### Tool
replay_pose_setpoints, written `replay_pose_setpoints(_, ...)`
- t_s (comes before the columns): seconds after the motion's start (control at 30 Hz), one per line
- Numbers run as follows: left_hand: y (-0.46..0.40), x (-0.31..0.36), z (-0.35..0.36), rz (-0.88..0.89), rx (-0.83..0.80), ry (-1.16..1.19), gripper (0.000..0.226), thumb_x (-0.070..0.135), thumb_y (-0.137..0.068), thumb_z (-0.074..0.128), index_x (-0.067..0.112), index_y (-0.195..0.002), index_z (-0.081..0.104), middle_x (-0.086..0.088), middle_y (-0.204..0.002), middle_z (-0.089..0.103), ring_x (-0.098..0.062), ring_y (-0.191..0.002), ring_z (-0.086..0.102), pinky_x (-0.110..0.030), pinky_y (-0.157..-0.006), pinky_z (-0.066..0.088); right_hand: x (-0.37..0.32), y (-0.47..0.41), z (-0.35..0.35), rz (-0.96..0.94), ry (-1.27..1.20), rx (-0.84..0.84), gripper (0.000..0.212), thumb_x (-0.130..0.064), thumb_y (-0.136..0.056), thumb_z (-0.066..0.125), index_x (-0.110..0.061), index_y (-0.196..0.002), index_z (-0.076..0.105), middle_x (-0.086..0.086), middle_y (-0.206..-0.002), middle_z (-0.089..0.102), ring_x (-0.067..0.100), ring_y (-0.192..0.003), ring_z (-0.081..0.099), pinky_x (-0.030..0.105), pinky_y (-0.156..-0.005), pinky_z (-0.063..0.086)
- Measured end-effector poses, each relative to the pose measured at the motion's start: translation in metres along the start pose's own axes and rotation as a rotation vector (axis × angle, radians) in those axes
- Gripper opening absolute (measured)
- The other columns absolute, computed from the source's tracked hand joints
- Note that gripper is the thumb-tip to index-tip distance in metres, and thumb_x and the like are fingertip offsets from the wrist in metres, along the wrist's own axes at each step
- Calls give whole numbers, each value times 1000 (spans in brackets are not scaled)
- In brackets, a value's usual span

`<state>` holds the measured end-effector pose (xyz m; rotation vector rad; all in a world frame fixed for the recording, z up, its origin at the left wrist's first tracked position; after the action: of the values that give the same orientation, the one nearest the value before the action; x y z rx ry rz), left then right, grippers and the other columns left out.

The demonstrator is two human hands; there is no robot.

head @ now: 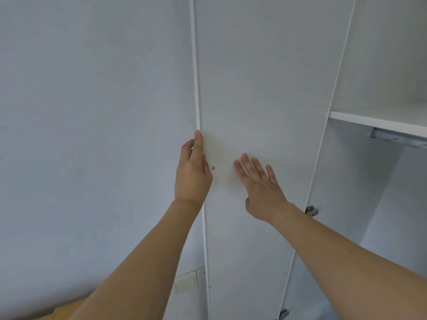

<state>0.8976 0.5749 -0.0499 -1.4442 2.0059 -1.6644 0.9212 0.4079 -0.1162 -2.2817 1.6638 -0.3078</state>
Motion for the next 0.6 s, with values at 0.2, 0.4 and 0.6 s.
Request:
replay_pose_setpoints(0.2,2,12,-2,125,123,-196,58,-9,-90,46,0,-146,35,-18,-142,43,-35,-131,41,-51,-113,29,13,2,-18,-50,48,23,88,-10,-88,45,-28,-153,-10,-8,-160,-23,19,-148,-20,44,-120,-12)
replay_pose_setpoints(0.4,24,75,44,298,52,-87,50,11,-102,41,-4,-148,27,-19,-155,27,-33,-147,17,-52,-119,12,102,34,-101,183,258,149,79,-21,-91,46,-25,-155,-1,-2,-162,-15,21,-148,-17,47,-119,-12)
replay_pose_setpoints(0.6,53,150,108,362,-110,61,53,21,-103,33,-3,-149,25,-18,-157,23,-31,-148,13,-48,-120,11,176,106,-184,362,585,253,76,-21,-88,50,-14,-154,14,5,-163,-1,27,-149,-8,50,-115,-15)
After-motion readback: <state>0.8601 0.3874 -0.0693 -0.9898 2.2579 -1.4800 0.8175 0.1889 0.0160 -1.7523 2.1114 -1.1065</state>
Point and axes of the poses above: each hand's wrist, its own y-axis away from the middle knuckle, its own z-axis out of the palm, x = y × z, the point moved 7 cm from there along -y, towards the middle knuckle
